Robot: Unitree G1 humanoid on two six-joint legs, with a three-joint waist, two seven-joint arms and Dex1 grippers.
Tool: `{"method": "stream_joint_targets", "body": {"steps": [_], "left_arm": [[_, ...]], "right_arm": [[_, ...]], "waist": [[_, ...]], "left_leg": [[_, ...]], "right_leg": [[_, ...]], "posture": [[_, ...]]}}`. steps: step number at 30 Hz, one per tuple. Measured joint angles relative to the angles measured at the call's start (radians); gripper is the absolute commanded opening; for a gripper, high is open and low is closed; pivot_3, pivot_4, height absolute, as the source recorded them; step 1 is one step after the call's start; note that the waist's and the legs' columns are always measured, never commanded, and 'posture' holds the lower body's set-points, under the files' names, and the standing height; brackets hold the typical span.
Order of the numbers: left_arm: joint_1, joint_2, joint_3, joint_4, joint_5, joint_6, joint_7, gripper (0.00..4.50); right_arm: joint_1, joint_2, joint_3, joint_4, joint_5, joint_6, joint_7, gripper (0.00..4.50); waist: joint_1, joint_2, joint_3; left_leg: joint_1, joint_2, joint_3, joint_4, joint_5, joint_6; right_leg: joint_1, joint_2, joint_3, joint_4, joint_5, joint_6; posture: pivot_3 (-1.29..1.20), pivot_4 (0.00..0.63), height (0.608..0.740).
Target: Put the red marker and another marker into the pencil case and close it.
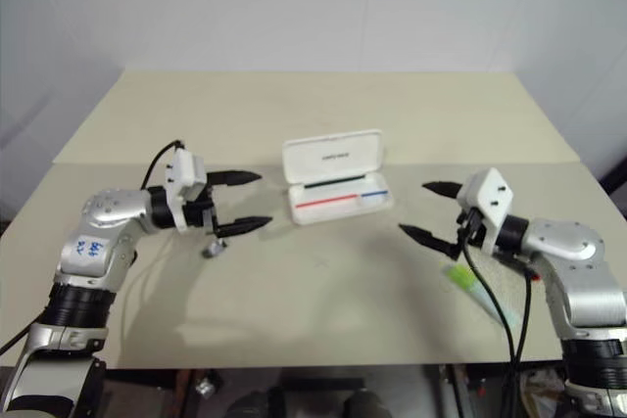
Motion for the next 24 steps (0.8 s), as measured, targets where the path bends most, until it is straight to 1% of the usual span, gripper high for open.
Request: {"method": "stream_joint_targets", "body": {"steps": [5,11,16,20,22,24], "left_arm": [[-0.001,-0.013,0.0,0.018,0.005,-0.027,0.003,4.48],[-0.004,-0.042,-0.011,0.072,0.017,-0.046,0.002,4.48],[-0.008,-0.041,-0.026,0.083,0.024,-0.058,-0.027,4.48],[-0.037,-0.04,-0.037,0.087,0.029,-0.058,-0.052,4.48],[-0.045,-0.039,-0.038,0.091,0.029,-0.059,-0.069,4.08],[-0.051,-0.039,-0.038,0.126,0.032,-0.069,-0.082,3.55]], "right_arm": [[-0.038,-0.01,0.001,0.017,-0.001,-0.002,0.003,4.5],[-0.037,-0.052,-0.009,0.011,0.006,0.018,0.009,4.5],[0.001,-0.105,-0.051,-0.014,0.025,0.046,0.026,4.5],[0.048,-0.11,-0.081,-0.054,0.033,0.058,0.023,4.5],[0.068,-0.11,-0.084,-0.092,0.04,0.078,0.01,4.5],[0.091,-0.11,-0.086,-0.14,0.051,0.099,-0.005,4.5]], "waist": [[0.0,0.0,0.0],[0.002,0.0,0.0],[0.005,0.0,0.0],[0.007,0.0,0.0],[0.004,0.0,0.0],[0.004,0.0,0.0]], "left_leg": [[0.0,0.0,0.0,0.0,0.0,0.0],[0.0,0.0,0.0,0.0,0.0,0.0],[0.0,0.0,0.0,0.0,0.0,0.0],[0.0,0.0,0.0,0.0,0.0,0.0],[0.0,0.0,0.0,0.0,0.0,0.0],[0.0,0.0,0.0,0.0,0.0,0.0]], "right_leg": [[0.0,-0.001,0.0,0.0,0.0,0.0],[0.0,0.0,0.0,-0.001,0.0,0.0],[0.0,0.0,0.0,-0.001,0.0,0.0],[0.0,0.0,0.0,-0.001,0.0,0.0],[0.0,0.0,0.0,0.0,0.0,0.0],[0.0,0.0,0.0,0.0,0.0,0.0]], "posture": [[0.0,0.15,0.74],[0.0,0.15,0.74],[0.0,0.15,0.74],[0.0,0.15,0.74],[0.0,0.15,0.74],[0.0,0.15,0.74]]}}
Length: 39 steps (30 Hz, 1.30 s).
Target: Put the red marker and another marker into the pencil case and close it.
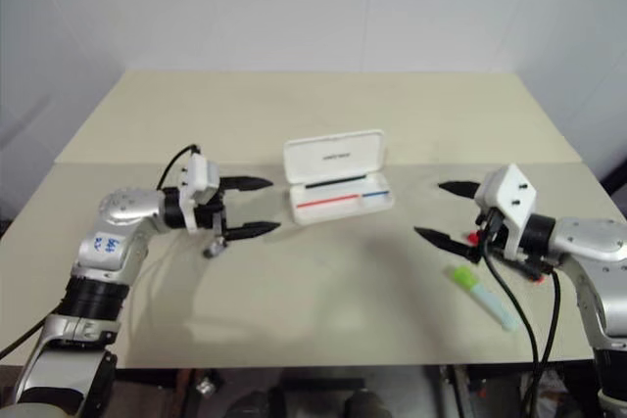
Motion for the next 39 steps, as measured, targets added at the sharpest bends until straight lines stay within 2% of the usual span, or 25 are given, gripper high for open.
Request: {"method": "stream_joint_targets", "body": {"steps": [3,15,21,32,39], "left_arm": [[-0.018,-0.012,-0.008,0.037,0.018,-0.008,0.01,2.57],[-0.137,-0.063,-0.132,0.163,0.143,-0.065,-0.005,2.57],[-0.256,-0.15,-0.225,0.302,0.247,-0.093,0.002,2.57],[-0.31,-0.173,-0.274,0.458,0.368,-0.138,0.045,2.57],[-0.328,-0.201,-0.287,0.478,0.416,-0.144,0.059,2.57]], "right_arm": [[0.023,0.0,-0.016,-0.031,0.015,0.021,-0.01,4.5],[0.064,0.016,-0.039,-0.063,0.018,0.033,-0.053,4.5],[0.065,0.036,-0.041,-0.07,0.017,0.02,-0.08,4.5],[0.095,0.042,-0.042,-0.11,0.02,0.016,-0.115,4.5],[0.102,0.042,-0.061,-0.127,0.03,0.016,-0.13,4.5]], "waist": [[0.004,0.0,0.0],[0.014,0.0,0.0],[0.014,-0.001,0.0],[0.013,-0.001,0.0],[0.015,-0.001,0.0]], "left_leg": [[0.0,0.0,0.0,0.0,0.0,0.0],[0.0,-0.001,0.0,0.0,0.0,0.0],[-0.001,-0.001,0.0,0.0,0.0,0.001],[-0.001,-0.001,0.001,0.0,0.0,0.0],[-0.001,-0.001,0.0,0.0,0.0,0.0]], "right_leg": [[0.0,0.0,0.0,0.0,0.0,0.0],[0.0,0.0,0.0,-0.001,0.0,0.0],[0.0,0.001,0.0,-0.001,0.0,0.0],[-0.001,0.001,0.001,-0.002,0.0,0.0],[-0.001,0.001,0.0,-0.001,0.0,0.0]], "posture": [[0.0,0.15,0.74],[0.0,0.15,0.74],[0.0,0.15,0.74],[0.0,0.15,0.74],[0.0,0.15,0.74]]}}
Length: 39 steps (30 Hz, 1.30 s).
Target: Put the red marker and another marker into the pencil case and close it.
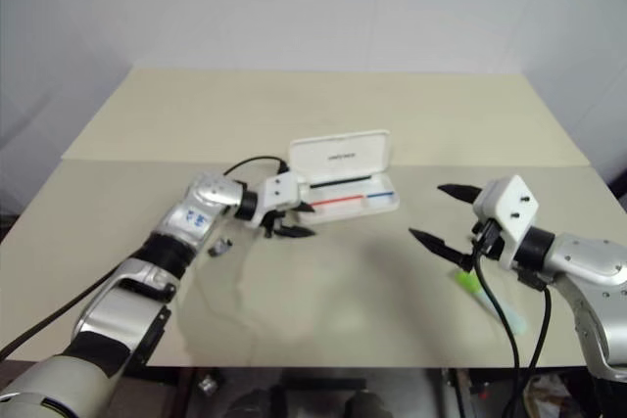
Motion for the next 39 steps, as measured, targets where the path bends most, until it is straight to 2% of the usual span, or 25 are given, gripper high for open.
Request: {"method": "stream_joint_targets", "body": {"steps": [11,14,20,31,39], "left_arm": [[-0.05,-0.049,-0.038,0.062,0.067,0.05,0.04,2.57],[-0.053,-0.051,-0.039,0.062,0.07,0.067,0.05,2.0],[-0.061,-0.055,-0.041,0.06,0.087,0.069,0.07,0.09],[-0.043,-0.038,-0.038,0.018,0.076,0.059,0.032,0.09],[0.074,0.061,-0.026,-0.213,0.042,0.104,-0.066,0.09]], "right_arm": [[0.005,0.001,-0.009,-0.027,0.006,0.002,-0.023,4.5],[0.005,0.001,-0.011,-0.033,0.01,0.002,-0.027,4.5],[0.005,0.001,-0.019,-0.034,0.012,0.004,-0.034,4.5],[-0.005,-0.01,-0.02,-0.025,0.019,0.004,-0.016,4.5],[-0.014,-0.011,-0.019,0.008,0.02,0.005,0.004,4.5]], "waist": [[-0.002,0.0,0.0],[-0.002,0.0,0.0],[-0.001,0.0,0.0],[-0.003,0.0,0.0],[-0.002,0.0,0.0]], "left_leg": [[0.0,0.0,0.0,0.0,0.0,0.0],[0.001,0.0,0.0,0.0,0.0,0.0],[0.001,0.0,-0.001,0.001,0.0,0.0],[0.001,0.001,-0.001,0.0,0.0,0.0],[0.0,0.002,0.001,0.0,0.001,-0.001]], "right_leg": [[0.0,0.0,0.0,0.001,0.0,0.0],[0.0,0.0,0.0,0.001,0.0,0.0],[0.001,0.0,0.0,0.001,0.0,0.0],[0.001,0.0,0.0,0.001,0.0,0.0],[0.0,0.001,0.0,0.001,-0.001,0.0]], "posture": [[0.0,0.15,0.74],[0.0,0.15,0.74],[0.0,0.15,0.74],[0.0,0.15,0.74],[0.0,0.15,0.74]]}}
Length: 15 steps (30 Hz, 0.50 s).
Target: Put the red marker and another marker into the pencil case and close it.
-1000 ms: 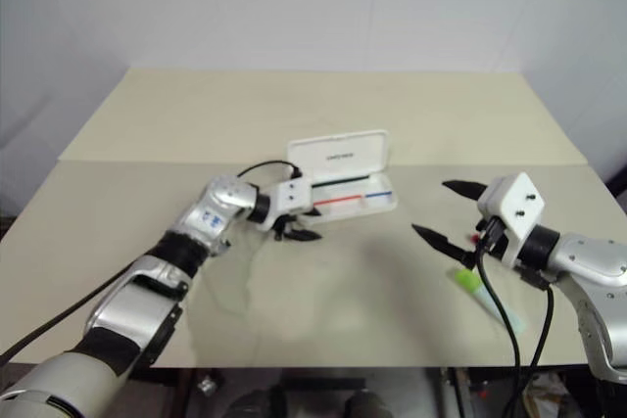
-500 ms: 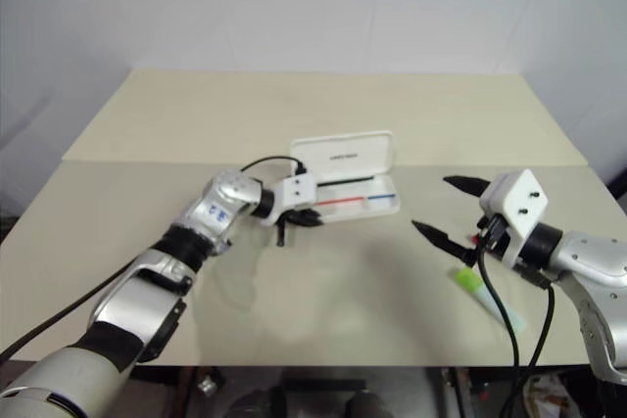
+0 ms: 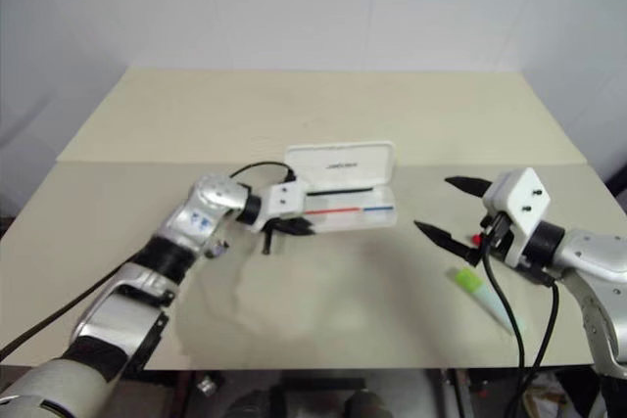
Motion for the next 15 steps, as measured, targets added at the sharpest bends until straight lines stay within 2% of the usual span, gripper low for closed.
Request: {"method": "stream_joint_targets", "body": {"steps": [8,15], "left_arm": [[0.128,0.032,0.006,-0.354,-0.043,0.192,-0.017,0.09],[0.178,0.018,-0.028,-0.509,-0.066,0.315,-0.01,0.09]], "right_arm": [[-0.01,0.001,0.005,0.004,0.0,0.001,0.002,4.5],[-0.01,0.004,0.008,0.004,0.001,0.001,0.002,4.5]], "waist": [[0.002,0.0,0.0],[0.0,0.0,0.0]], "left_leg": [[0.0,-0.002,-0.001,0.001,0.0,0.001],[0.0,-0.002,-0.002,0.001,0.0,0.001]], "right_leg": [[0.002,-0.001,0.0,0.0,0.0,0.001],[0.002,-0.001,0.001,0.001,0.0,0.001]], "posture": [[0.0,0.15,0.74],[0.0,0.15,0.74]]}}
